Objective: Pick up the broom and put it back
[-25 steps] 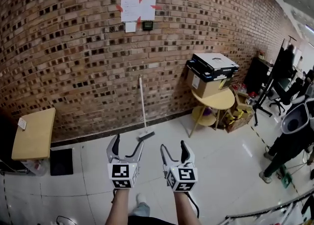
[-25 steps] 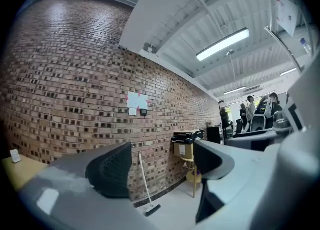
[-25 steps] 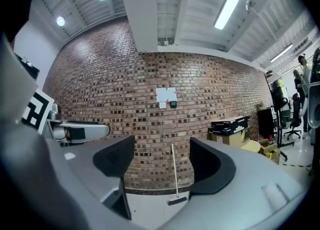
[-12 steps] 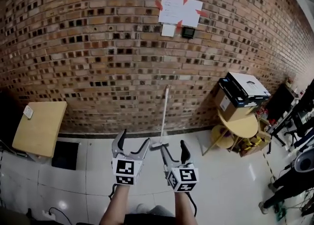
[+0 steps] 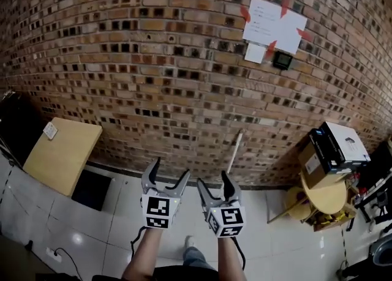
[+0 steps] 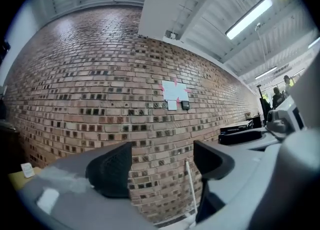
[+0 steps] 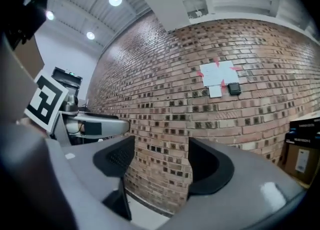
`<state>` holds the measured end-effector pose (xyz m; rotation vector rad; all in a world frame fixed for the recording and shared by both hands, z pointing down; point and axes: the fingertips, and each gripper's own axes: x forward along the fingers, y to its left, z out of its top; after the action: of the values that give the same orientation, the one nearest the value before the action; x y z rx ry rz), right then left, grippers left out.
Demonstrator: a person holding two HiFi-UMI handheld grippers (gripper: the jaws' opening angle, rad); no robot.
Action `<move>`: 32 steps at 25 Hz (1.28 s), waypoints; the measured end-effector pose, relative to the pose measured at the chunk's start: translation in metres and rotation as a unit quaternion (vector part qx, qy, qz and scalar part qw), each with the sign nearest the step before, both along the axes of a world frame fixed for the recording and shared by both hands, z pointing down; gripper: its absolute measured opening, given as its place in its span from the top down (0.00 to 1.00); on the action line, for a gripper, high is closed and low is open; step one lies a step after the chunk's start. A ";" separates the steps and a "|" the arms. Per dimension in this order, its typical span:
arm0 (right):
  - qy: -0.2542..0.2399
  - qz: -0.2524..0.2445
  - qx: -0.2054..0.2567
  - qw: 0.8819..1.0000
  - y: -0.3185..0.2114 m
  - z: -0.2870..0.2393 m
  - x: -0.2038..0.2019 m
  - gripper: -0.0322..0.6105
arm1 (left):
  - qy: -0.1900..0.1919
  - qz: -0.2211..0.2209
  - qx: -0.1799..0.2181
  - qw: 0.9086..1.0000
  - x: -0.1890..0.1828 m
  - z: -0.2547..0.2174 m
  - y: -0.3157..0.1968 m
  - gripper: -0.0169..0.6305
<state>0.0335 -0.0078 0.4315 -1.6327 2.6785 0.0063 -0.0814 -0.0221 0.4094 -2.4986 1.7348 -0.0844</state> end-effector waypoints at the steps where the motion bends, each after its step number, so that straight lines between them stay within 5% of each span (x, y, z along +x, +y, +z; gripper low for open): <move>1: 0.000 -0.005 0.008 1.000 -0.021 -0.008 0.002 0.42 | -0.004 -0.003 0.006 1.000 0.004 -0.006 -0.017 0.37; 8: -0.011 -0.024 0.050 0.998 -0.145 -0.056 0.023 0.42 | -0.009 -0.041 0.026 0.999 0.014 -0.028 -0.122 0.37; 18: -0.054 -0.053 -0.016 0.997 -0.251 -0.016 0.014 0.42 | -0.025 -0.064 -0.027 0.997 0.001 0.004 -0.215 0.37; 27: -0.018 -0.018 0.011 1.000 -0.345 -0.031 -0.008 0.42 | 0.002 -0.007 0.010 1.000 -0.013 -0.015 -0.319 0.38; 32: -0.038 -0.010 0.004 0.999 -0.375 -0.041 -0.031 0.42 | 0.020 0.000 0.019 1.000 -0.045 -0.028 -0.364 0.38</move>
<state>0.0026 -0.3823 0.3905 -1.5706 2.6356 -0.0435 -0.1259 -0.3857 0.3814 -2.4901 1.7345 -0.0017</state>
